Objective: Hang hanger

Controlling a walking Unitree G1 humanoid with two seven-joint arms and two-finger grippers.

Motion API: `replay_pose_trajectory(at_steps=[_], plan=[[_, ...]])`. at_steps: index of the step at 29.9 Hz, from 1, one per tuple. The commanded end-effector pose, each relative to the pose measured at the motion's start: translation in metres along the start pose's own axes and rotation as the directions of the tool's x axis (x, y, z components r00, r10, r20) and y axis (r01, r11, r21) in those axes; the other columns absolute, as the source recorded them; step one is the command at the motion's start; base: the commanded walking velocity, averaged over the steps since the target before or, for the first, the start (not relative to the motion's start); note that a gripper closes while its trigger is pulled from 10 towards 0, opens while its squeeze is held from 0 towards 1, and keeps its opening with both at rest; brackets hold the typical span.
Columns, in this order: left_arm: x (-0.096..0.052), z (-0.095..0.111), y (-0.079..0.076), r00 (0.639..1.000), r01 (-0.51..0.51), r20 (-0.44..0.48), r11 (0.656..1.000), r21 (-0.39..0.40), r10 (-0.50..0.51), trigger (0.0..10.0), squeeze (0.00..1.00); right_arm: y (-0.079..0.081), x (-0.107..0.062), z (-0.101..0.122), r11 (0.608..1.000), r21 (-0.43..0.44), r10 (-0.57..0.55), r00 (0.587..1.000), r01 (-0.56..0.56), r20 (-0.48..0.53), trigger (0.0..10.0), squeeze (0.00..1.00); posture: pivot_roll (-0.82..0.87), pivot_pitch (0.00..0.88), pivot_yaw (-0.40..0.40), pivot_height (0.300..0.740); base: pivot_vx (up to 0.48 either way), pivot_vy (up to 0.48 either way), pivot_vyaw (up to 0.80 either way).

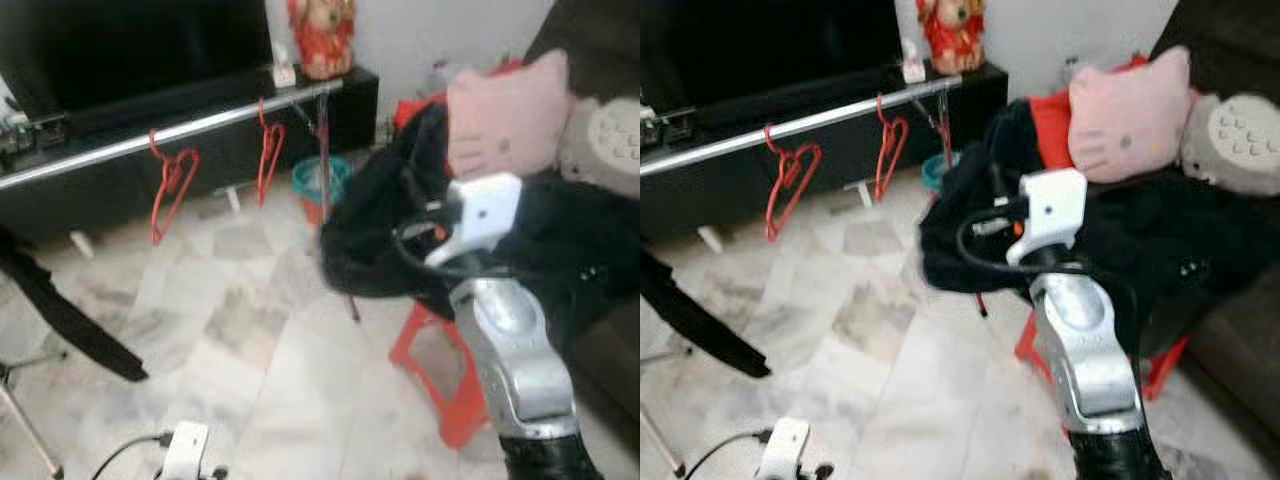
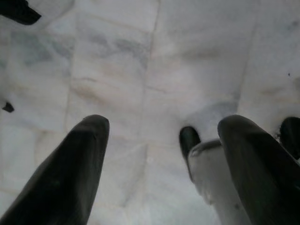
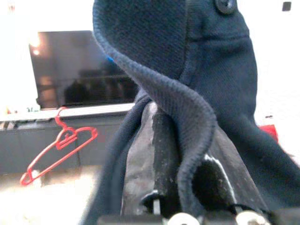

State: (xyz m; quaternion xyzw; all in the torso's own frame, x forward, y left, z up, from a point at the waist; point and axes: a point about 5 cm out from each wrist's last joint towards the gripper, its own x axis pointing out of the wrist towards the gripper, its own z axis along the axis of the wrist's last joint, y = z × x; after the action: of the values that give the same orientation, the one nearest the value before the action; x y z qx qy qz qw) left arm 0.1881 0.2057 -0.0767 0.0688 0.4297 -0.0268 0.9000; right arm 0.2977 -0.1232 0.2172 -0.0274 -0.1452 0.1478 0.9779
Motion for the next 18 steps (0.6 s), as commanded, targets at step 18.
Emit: replay_pose_trajectory(at_steps=[18], plan=[[-0.003, -0.01, 0.004, 1.0, -0.009, -0.026, 1.0, 0.019, 0.01, 10.0, 0.0, -0.026, -0.01, -0.047, 0.98, 0.011, -0.198, 0.973, 0.201, -0.122, 10.0, 0.0, -0.04, 0.0, 0.064, 0.74, 0.0, 0.221, 0.0]])
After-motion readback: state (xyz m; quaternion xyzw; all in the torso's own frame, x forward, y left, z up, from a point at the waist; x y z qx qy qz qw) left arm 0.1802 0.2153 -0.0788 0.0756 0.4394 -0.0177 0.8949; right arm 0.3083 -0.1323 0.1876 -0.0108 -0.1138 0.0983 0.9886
